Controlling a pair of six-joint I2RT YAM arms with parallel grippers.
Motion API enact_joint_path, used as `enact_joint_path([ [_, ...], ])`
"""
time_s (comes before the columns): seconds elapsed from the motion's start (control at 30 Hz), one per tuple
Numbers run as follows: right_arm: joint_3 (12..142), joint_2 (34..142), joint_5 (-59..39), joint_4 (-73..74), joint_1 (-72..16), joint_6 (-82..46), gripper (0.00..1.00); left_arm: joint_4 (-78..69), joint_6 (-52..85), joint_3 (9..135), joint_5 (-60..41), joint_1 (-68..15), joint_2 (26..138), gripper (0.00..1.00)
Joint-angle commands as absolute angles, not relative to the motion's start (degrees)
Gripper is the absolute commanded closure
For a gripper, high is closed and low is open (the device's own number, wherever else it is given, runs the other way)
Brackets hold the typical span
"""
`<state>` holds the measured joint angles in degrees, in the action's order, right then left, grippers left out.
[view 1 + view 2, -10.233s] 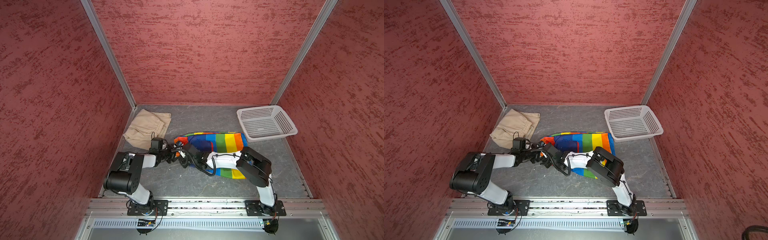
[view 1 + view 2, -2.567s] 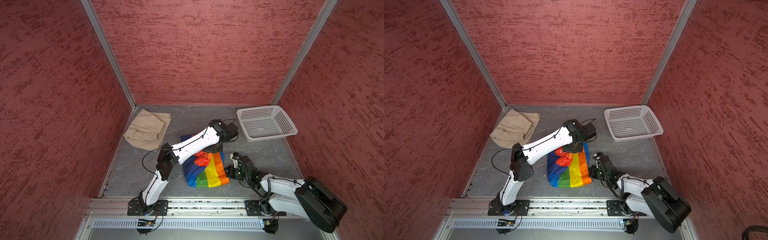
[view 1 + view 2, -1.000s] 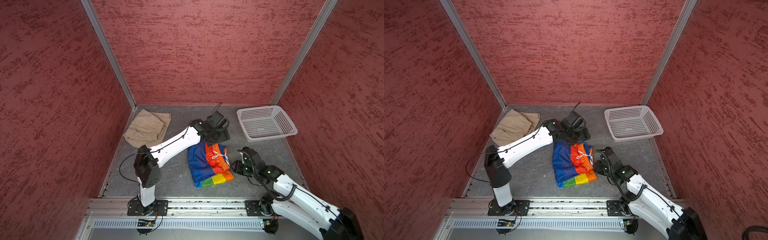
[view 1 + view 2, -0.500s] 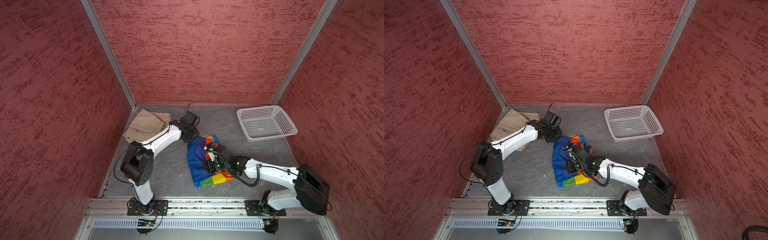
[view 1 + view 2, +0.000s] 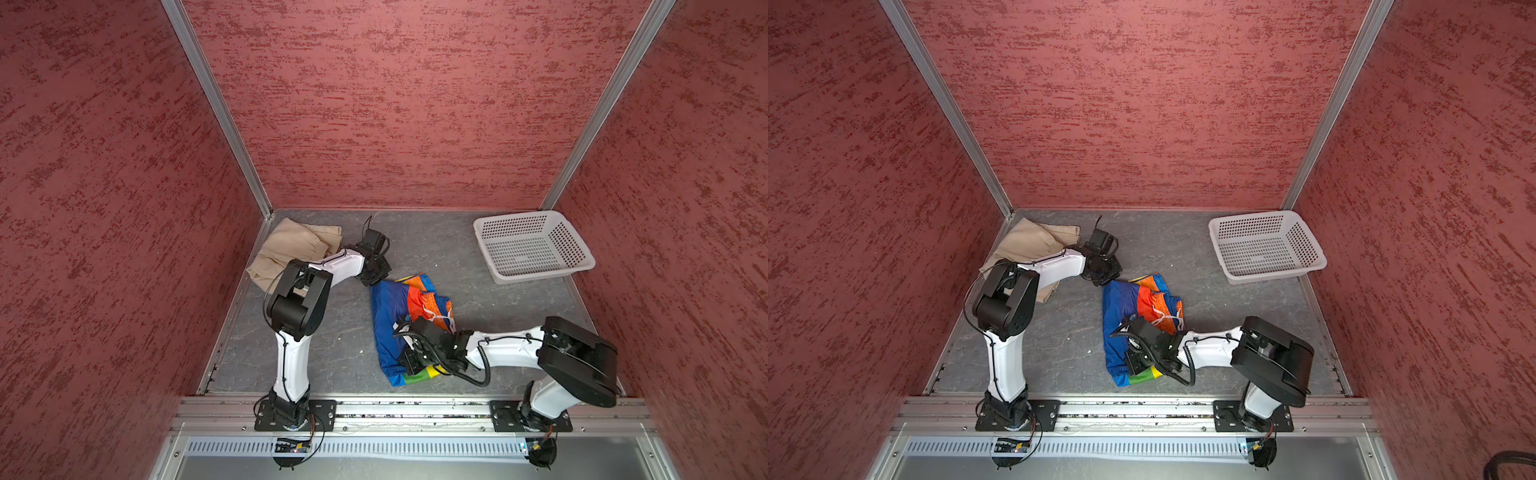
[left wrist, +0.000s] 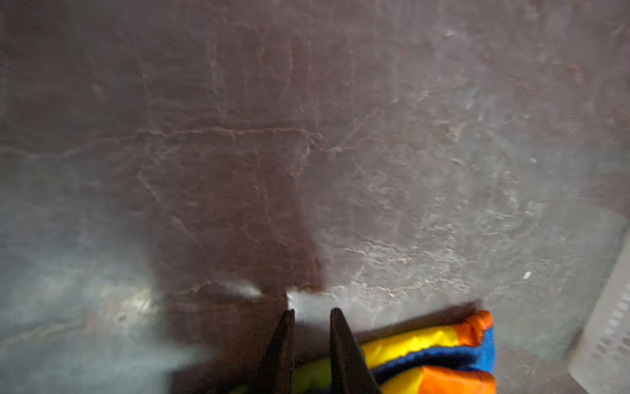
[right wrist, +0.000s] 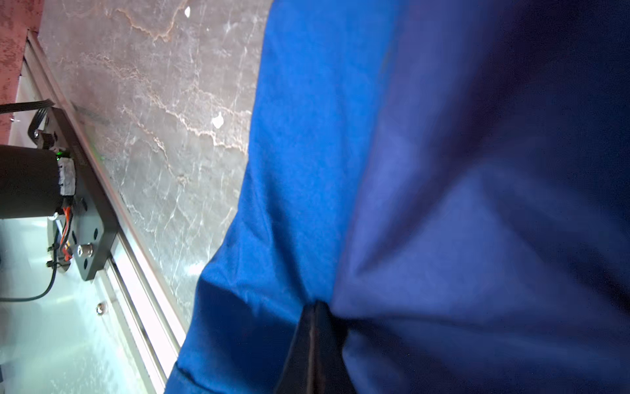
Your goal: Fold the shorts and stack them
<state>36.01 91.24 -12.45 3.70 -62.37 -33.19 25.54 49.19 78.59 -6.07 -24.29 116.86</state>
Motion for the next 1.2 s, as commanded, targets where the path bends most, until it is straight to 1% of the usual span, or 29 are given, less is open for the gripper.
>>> enact_joint_path([
  [0.0, 32.16, 91.94, -9.75, -1.93, -62.84, -35.55, 0.99, 23.79, 48.15, 77.28, -6.2, -23.39, 119.37, 0.85],
  [0.07, 31.73, 92.03, -8.91, -2.13, -62.87, -36.58, 0.98, 23.38, 48.05, 77.17, -6.15, -22.65, 119.88, 0.88],
  [0.2, 32.83, 92.91, -8.09, -1.7, -62.84, -37.65, 0.98, 24.4, 47.35, 77.02, -6.42, -20.62, 117.15, 0.89],
  [0.37, 34.24, 94.51, -8.17, 0.36, -62.89, -38.9, 0.97, 24.66, 47.28, 73.84, -6.39, -19.53, 103.35, 0.89],
  [0.5, 35.12, 95.86, -8.26, 0.66, -62.81, -39.28, 0.97, 18.22, 50.68, 67.27, -14.82, -19.36, 94.72, 0.91],
  [0.63, 35.02, 95.7, -7.56, 1.14, -62.83, -39.99, 0.96, 9.92, 55.15, 58.22, -21.85, -20.24, 91.04, 0.97],
  [0.77, 34.86, 96.06, -7.45, 1.34, -62.67, -40.6, 0.96, -0.81, 60.18, 49.78, -25.7, -22.67, 91.78, 1.0],
  [0.93, 34.74, 97.2, -8.4, 1.92, -62.62, -41.09, 0.96, -11.22, 63.2, 46.49, -27.03, -24.52, 97.36, 1.0],
  [1.17, 32.89, 95.07, -8.12, 0.57, -62.69, -42.31, 0.96, -11.94, 62.4, 45.74, -22.6, -21.06, 104.04, 1.0],
])
